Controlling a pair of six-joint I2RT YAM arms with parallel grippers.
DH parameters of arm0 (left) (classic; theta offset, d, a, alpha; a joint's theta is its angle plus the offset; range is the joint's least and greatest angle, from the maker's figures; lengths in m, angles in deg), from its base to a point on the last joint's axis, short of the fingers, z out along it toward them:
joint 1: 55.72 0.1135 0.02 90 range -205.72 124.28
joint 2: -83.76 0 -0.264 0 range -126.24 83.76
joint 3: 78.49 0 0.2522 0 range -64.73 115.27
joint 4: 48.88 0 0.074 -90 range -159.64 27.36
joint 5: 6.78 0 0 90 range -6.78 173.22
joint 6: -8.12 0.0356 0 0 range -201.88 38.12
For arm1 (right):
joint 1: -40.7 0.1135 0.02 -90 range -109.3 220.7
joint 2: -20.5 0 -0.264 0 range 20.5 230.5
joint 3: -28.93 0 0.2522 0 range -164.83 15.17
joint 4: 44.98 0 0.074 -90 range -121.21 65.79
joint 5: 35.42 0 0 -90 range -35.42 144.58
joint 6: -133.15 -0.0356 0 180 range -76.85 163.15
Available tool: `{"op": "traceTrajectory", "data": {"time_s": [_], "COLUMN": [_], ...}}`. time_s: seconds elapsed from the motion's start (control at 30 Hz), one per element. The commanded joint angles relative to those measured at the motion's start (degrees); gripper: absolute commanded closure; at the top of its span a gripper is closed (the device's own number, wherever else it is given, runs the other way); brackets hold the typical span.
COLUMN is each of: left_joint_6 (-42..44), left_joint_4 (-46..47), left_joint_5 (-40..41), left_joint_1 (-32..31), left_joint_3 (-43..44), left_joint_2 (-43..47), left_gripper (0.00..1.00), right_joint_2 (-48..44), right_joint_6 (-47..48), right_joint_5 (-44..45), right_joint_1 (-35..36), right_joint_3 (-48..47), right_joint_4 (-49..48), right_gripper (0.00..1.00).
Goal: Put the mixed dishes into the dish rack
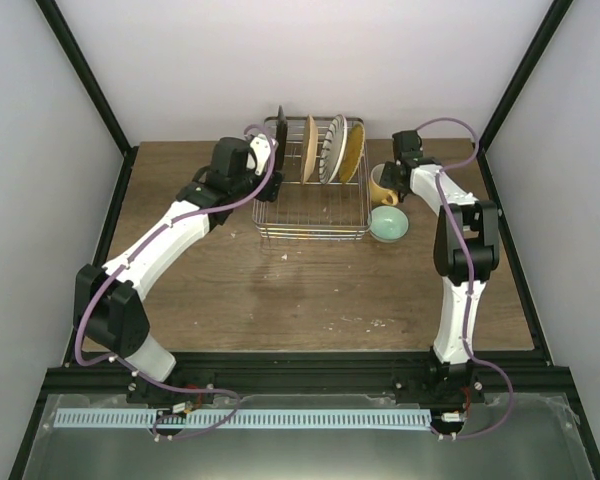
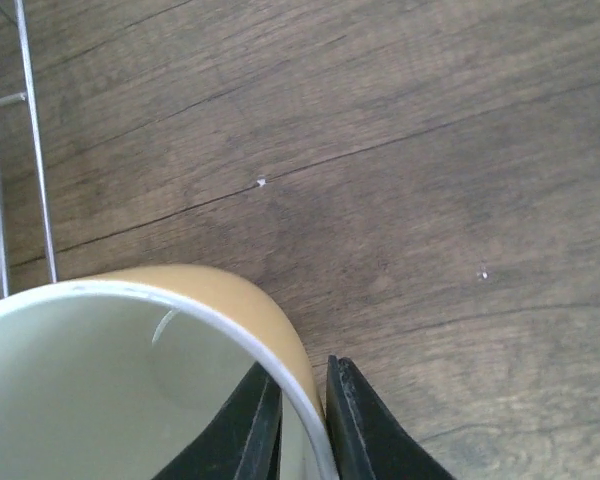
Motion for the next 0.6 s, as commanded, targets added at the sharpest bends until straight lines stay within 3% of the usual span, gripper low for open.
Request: {"op": "traceTrajectory", "data": {"time_s": [0.0,0.4,0.57], "left_joint_6": [0.34,-0.51,-3.43], "left_joint_4": [0.44,0.72,1.28], "left_joint_5": [0.12,-0.57,-4.89], "left_joint_1": [0.39,0.41,0.64], "left_joint_3": [2.02,2.78,2.64], "left_joint_2": [-0.84,-1.52,-1.33], "left_gripper": [0.19,0.19,0.19], "right_joint_2": [1.42,-5.27,-10.19], "right_joint_6": [0.46,1.11,0.28], "right_joint_5": [-0.73,3.38,3.68], "right_joint_1": [-0.52,-0.65,-1.77], "right_joint_3": [-1.68,-0.86,1.13], "right_joint_4": [0.71,1.34,-0.45], "right_gripper": [0.98,0.99,0.99]}}
